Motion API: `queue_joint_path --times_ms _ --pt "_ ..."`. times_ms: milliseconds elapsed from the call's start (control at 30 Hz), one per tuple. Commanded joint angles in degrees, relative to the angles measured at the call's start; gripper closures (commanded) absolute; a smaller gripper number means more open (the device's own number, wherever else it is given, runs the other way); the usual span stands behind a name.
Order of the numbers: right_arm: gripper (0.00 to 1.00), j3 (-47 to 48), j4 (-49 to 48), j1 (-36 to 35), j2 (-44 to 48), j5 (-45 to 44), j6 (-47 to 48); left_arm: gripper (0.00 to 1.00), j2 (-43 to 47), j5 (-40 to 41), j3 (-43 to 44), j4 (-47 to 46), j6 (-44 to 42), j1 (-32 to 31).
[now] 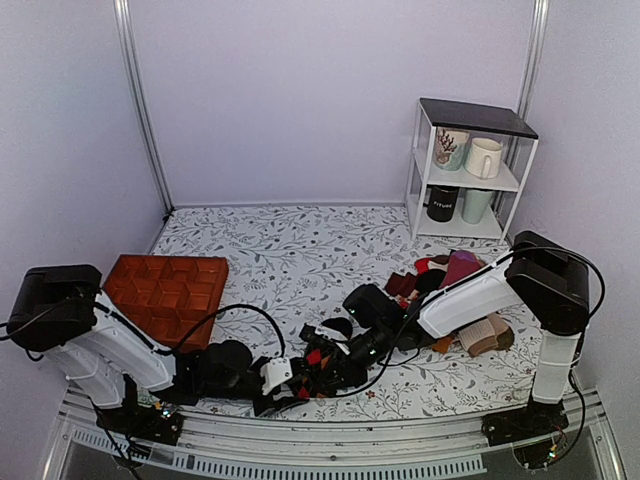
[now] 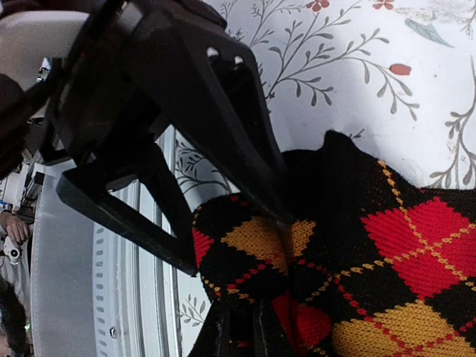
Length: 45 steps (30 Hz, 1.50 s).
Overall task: Roll the socks
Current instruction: Roll the sock at the center of the board.
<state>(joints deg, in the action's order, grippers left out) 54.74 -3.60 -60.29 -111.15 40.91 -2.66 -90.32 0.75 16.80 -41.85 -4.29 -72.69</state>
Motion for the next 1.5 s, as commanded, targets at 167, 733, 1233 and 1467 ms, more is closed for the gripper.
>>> queue_joint_path --times_ms 167,733,1233,1467 --pt "0.93 -3.0 13.9 -0.1 -5.5 -5.0 -0.6 0.72 -3.8 -2.2 1.6 -3.3 1.3 -0.7" --pt "0.93 -2.5 13.3 -0.1 -7.1 -5.2 -1.5 0.00 1.7 -2.5 0.9 -1.8 1.2 -0.6" --pt "0.93 -2.9 13.4 -0.1 -6.8 -5.5 -1.7 0.51 -3.6 -10.4 3.1 -1.0 3.7 2.5" --pt "0.93 -3.0 13.2 -0.1 -6.9 -5.5 -2.0 0.68 -4.4 -10.3 3.8 0.8 3.7 2.5"
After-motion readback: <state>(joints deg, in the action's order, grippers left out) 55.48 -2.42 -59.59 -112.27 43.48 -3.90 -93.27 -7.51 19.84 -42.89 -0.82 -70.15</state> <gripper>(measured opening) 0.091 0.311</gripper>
